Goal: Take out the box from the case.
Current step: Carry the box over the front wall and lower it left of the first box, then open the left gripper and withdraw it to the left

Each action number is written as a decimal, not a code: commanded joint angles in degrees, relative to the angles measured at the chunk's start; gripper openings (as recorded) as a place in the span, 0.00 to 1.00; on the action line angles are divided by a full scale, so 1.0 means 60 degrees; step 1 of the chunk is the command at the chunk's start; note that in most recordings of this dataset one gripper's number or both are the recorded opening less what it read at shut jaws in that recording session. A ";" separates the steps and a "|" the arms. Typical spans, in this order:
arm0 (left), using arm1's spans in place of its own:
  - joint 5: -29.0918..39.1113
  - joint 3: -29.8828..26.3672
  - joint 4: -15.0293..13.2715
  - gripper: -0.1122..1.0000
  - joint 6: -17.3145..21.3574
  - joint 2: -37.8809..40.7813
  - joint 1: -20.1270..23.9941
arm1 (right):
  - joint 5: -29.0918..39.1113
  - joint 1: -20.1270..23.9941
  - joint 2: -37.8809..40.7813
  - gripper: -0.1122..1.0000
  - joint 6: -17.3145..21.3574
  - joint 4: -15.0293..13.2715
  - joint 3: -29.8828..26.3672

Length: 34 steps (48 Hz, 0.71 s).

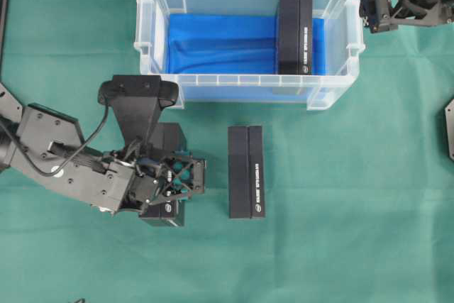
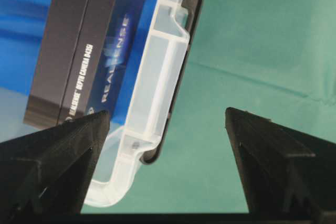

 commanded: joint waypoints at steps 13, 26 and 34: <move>-0.0293 0.0103 0.0073 0.64 0.0103 -0.0015 -0.0029 | 0.0029 0.0029 -0.0029 0.92 0.0044 -0.0044 -0.0190; -0.0615 0.0132 0.0073 0.64 0.0190 -0.0059 0.0132 | 0.0029 0.0029 0.0000 0.92 0.0044 -0.0044 -0.0190; -0.1055 0.0205 0.0044 0.64 0.0176 -0.0103 0.0220 | 0.0029 0.0029 -0.0015 0.92 0.0044 -0.0029 -0.0190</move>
